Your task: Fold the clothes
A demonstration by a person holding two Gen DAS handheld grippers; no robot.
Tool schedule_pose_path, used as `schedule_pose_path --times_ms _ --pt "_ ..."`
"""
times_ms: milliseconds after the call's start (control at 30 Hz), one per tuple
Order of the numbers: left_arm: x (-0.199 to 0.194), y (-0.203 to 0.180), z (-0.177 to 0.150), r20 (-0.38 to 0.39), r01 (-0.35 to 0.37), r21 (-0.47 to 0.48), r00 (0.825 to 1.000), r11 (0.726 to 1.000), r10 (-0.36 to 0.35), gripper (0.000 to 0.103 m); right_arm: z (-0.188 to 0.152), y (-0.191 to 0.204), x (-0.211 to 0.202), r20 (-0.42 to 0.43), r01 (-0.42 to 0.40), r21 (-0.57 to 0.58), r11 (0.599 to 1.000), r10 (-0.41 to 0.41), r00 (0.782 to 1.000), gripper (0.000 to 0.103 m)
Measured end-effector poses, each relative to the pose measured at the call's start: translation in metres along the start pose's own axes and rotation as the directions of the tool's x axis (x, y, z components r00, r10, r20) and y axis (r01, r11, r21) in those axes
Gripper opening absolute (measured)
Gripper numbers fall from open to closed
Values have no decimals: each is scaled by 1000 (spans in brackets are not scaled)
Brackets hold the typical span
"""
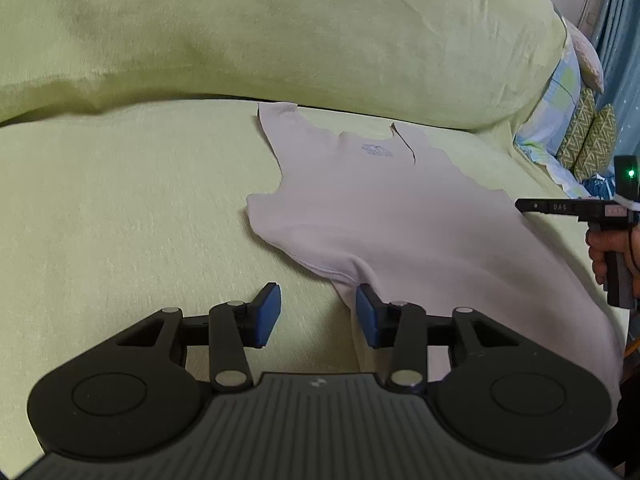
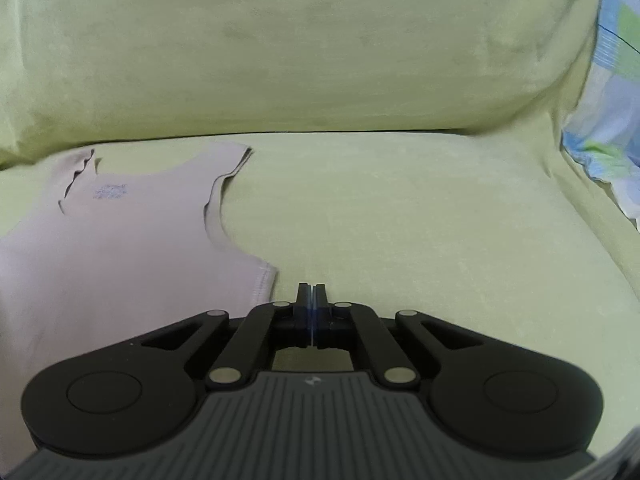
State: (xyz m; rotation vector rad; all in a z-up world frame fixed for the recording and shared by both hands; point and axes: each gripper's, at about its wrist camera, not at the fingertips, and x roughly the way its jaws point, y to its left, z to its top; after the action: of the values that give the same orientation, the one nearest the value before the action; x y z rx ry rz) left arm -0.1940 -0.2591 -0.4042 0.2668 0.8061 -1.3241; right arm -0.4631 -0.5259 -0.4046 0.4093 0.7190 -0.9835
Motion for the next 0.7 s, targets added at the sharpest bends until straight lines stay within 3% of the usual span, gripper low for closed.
schedule_pose_path --times_ms 100,200,300,367,433,533,700 --pt "-11 -1 -5 1 -4 1 1000 1000 4 49 1 12 -16 35 -73 -34 997 74 997 3" --pt "-17 -9 -12 -14 -11 22 1000 1000 11 51 -4 27 -14 -10 -100 -127 987 100 995 16" --pt "-22 -16 -20 -31 -3 20 1000 1000 3 53 -11 31 -11 -18 7 -211 978 -11 1000 23" --pt "-25 -22 -27 -32 -14 19 999 1000 15 54 -7 23 -15 -10 35 -173 984 -38 999 23" --pt "-30 -27 -31 -37 -22 18 999 1000 23 55 -3 15 -26 18 17 -127 992 -15 1000 23" --pt "-39 -35 -39 -64 -19 19 998 1000 20 55 -4 20 -49 69 -21 -143 989 31 997 23" --pt "-48 -45 -47 -125 -11 52 992 999 17 55 -26 29 -82 66 -74 -151 986 84 994 23"
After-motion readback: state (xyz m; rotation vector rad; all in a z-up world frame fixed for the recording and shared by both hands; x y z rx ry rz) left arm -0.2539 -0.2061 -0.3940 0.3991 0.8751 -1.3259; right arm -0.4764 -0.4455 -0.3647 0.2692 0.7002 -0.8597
